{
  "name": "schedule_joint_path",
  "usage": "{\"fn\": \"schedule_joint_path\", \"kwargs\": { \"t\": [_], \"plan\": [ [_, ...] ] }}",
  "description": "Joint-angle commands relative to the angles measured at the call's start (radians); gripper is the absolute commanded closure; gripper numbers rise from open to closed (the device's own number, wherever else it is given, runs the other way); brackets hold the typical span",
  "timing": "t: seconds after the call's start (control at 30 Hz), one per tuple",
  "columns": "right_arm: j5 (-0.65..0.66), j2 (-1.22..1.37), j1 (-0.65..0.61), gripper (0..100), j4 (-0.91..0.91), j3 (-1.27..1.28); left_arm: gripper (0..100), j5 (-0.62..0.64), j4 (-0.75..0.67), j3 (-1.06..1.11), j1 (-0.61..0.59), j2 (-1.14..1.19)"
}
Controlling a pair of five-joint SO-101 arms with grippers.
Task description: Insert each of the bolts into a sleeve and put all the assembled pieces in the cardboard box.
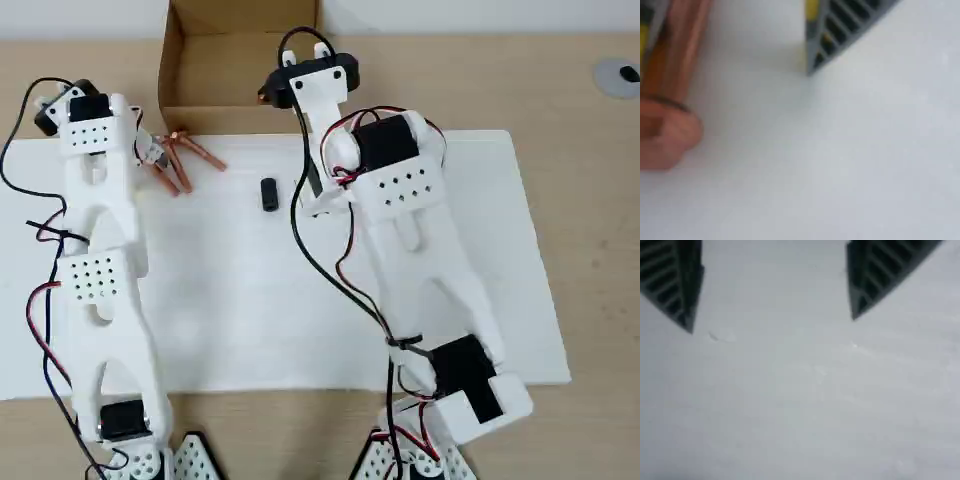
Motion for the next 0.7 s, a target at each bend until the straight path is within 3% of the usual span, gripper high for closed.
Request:
{"fn": "schedule_joint_path", "kwargs": {
  "t": [0.0, 0.17, 0.4, 0.67],
  "plan": [
    [-0.011, -0.054, -0.015, 75.4, -0.009, 0.001, 77, 0.008, -0.052, 0.008, 0.031, -0.021],
    [-0.011, -0.054, -0.015, 75.4, -0.012, 0.001, 78, 0.008, -0.052, 0.006, 0.034, -0.030],
    [-0.011, -0.054, -0.015, 75.4, -0.009, 0.001, 100, 0.008, -0.052, 0.006, 0.029, -0.024],
    [-0.009, -0.054, -0.015, 75.4, -0.008, 0.001, 99, 0.008, -0.052, 0.005, 0.025, -0.031]
  ]
}}
